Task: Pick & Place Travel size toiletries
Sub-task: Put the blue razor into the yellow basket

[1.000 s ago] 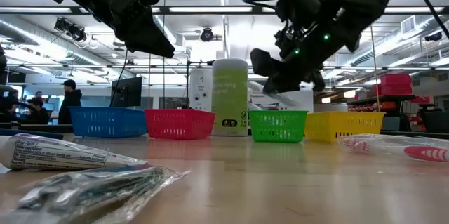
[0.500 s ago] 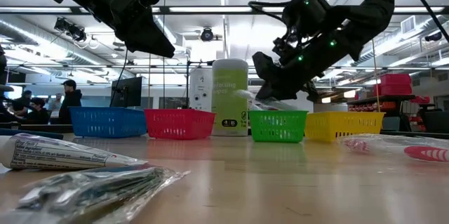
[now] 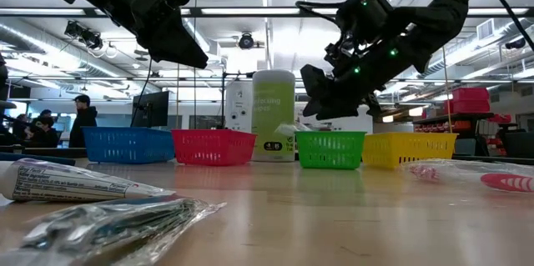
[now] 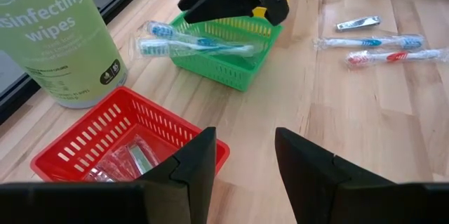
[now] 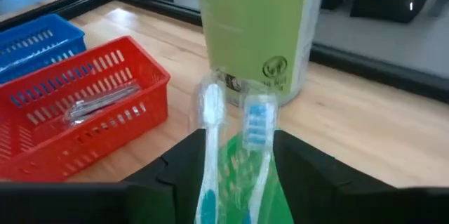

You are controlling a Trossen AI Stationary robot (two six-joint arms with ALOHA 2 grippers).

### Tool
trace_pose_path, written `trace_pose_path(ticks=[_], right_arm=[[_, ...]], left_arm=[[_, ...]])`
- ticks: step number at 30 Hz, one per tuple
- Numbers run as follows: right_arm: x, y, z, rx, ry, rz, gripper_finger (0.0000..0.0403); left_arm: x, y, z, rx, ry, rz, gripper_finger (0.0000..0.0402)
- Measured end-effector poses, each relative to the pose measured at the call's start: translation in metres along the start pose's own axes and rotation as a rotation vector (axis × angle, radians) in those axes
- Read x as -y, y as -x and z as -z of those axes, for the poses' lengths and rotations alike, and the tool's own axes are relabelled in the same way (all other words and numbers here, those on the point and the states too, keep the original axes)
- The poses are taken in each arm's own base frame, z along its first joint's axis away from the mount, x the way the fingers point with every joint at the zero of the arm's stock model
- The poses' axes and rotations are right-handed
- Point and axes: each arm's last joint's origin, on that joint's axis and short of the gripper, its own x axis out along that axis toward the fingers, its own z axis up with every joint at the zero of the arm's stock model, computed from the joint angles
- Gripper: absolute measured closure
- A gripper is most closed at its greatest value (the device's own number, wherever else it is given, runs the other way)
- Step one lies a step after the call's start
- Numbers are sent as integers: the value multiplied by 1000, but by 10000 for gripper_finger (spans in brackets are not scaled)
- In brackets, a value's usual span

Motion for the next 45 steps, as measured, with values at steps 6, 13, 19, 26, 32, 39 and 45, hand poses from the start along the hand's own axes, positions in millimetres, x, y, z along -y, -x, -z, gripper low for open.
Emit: trace_pose_path(ticks=[6, 13, 19, 26, 32, 39, 45], right_arm=[[-13, 10, -13, 86, 114, -125, 215], [-26, 25, -17, 95, 166, -280, 199], [-29, 29, -14, 82, 229, -307, 185], [-27, 26, -16, 96, 256, -295, 181], [-20, 20, -21, 113, 261, -266, 193], [-15, 16, -26, 130, 242, -252, 204], [-16, 16, -26, 130, 242, -253, 205]], left_arm=[[0, 0, 0, -2, 23, 11, 247], [2, 1, 9, -119, 111, 111, 247], [11, 10, 33, -361, 205, 98, 247], [21, 30, 62, -608, 292, -52, 237], [22, 42, 74, -700, 360, -172, 206], [24, 46, 87, -752, 508, -232, 184], [21, 43, 116, -764, 569, -245, 188]])
